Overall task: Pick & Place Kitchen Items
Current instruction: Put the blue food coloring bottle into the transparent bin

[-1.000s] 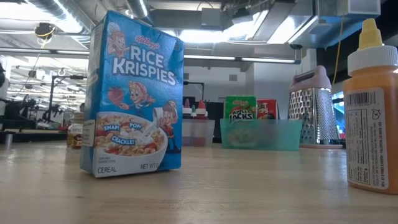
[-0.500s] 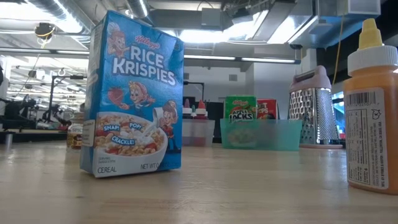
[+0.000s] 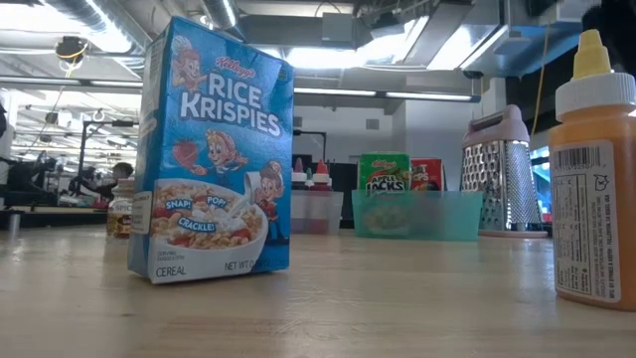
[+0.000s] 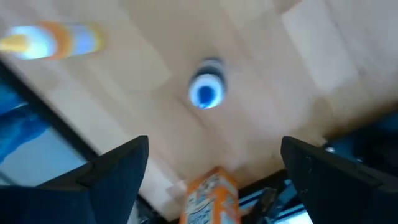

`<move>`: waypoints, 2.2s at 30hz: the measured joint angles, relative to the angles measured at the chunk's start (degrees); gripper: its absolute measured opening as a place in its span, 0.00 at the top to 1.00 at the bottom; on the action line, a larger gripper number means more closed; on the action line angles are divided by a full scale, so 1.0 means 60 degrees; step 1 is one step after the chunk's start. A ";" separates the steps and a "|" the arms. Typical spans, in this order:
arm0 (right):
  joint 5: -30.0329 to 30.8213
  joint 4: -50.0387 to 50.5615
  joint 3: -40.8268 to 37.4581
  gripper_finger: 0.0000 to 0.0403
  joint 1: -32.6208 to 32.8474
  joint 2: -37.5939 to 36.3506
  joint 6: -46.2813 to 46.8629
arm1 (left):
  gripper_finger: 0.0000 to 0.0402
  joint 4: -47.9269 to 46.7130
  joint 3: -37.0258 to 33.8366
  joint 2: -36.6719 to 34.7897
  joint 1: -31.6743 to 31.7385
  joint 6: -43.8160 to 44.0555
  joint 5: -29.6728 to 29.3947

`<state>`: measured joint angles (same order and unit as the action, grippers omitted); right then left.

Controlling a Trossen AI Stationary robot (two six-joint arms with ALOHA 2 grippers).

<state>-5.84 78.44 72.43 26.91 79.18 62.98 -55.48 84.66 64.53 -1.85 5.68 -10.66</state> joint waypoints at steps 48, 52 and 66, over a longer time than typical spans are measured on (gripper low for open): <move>-0.0426 -0.3213 -0.2876 0.35 -0.0778 0.0685 -0.1118 | 0.76 -0.0007 0.0000 0.0000 0.0788 -0.0755 0.0940; -0.0536 -0.3184 -0.2876 0.41 -0.0778 0.0685 -0.1117 | 0.76 -0.0007 0.0000 0.0000 0.0788 -0.0774 0.0940; -0.0922 -0.3005 -0.2847 0.71 -0.0789 0.0667 -0.1003 | 0.76 -0.0011 0.0000 0.0000 0.0788 -0.0915 0.0951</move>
<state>-11.38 60.40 55.35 22.17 83.18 56.96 -55.55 84.66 64.53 2.87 0.19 -4.95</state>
